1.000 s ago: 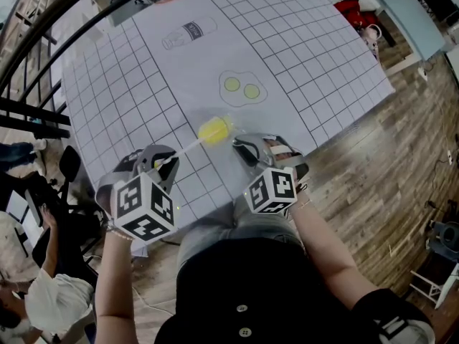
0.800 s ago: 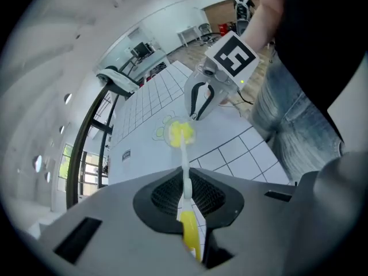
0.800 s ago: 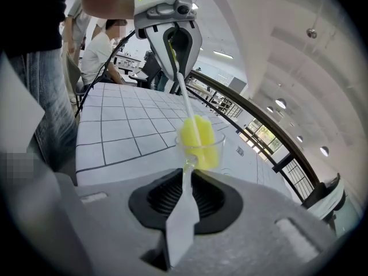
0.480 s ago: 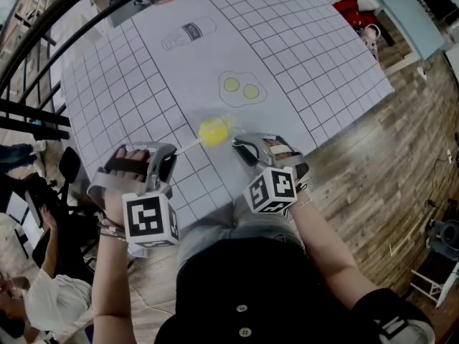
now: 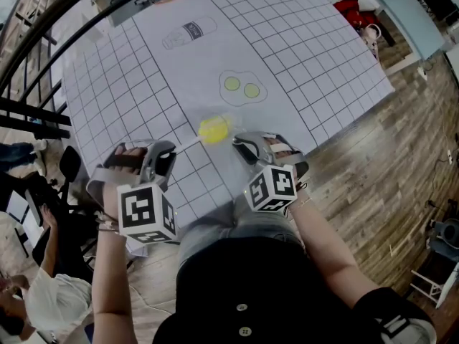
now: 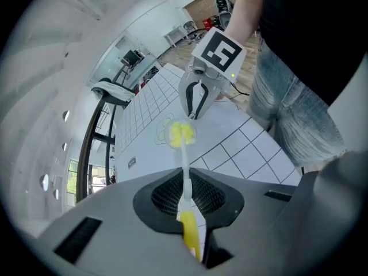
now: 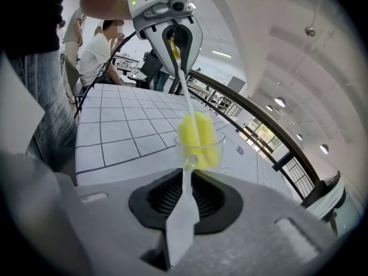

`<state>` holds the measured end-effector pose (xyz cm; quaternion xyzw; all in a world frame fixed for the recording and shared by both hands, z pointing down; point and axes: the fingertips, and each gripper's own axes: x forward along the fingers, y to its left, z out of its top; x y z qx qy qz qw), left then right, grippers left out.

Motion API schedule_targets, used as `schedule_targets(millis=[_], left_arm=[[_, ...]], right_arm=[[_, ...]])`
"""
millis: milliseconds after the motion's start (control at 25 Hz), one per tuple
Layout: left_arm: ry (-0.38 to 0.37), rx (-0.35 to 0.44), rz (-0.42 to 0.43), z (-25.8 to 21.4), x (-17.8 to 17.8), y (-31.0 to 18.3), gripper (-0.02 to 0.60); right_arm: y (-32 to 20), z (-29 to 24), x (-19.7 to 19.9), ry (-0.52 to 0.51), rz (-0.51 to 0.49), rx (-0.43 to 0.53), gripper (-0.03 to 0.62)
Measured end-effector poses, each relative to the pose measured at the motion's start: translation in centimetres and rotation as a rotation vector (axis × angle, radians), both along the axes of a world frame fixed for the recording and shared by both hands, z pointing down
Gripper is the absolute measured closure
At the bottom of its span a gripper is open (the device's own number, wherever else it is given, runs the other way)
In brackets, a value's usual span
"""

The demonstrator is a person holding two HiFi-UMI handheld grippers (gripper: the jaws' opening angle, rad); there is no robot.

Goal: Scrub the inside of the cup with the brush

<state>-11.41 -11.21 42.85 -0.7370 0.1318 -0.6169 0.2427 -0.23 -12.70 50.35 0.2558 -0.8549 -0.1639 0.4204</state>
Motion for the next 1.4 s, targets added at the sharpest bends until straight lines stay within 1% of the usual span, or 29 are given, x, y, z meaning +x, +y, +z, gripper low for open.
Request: schedule_targets(millis=[80,240,320,440,640,760,920,1120,1320,1400], left_arm=[[0.024,-0.038,-0.036,0.2,-0.1,0.2,0.537],[0.061,-0.090,-0.091,0.3,-0.1,0.4,0.537],[0.094,-0.135,-0.130,0.5,-0.1,0.5,0.537],[0.166,-0.236,-0.208,0.8,-0.2,0.8,0.537],[0.334,-0.435,-0.386,0.7,-0.5,1.4,0.537],[0.417,-0.495,-0.482,0.2,-0.4,1.3,0.537],[0.478,-0.574,-0.524,0.3,-0.5,1.3,0.537],[0.570,-0.668,-0.614,0.3,-0.6,1.7,0.537],[0.684,-0.790,-0.721,0.4,-0.6,2.1,0.537],[0.716,-0.818,-0.746,0.3,-0.6,2.1,0.537]], right_arm=[[0.0,0.0,0.0,0.002,-0.004,0.000,0.545],[0.1,0.0,0.0,-0.002,0.000,-0.005,0.545],[0.1,0.1,0.0,-0.005,0.005,-0.009,0.545],[0.1,0.1,0.1,-0.004,0.005,-0.012,0.545],[0.0,-0.1,0.2,-0.008,0.015,-0.016,0.545],[0.0,0.0,0.2,-0.009,0.016,-0.015,0.545],[-0.2,-0.1,0.5,-0.014,0.023,-0.018,0.545],[-0.6,-0.2,0.9,-0.014,0.043,-0.024,0.545],[-1.0,-0.2,1.3,-0.019,0.065,-0.023,0.545],[-1.1,-0.2,1.4,-0.021,0.072,-0.021,0.545]])
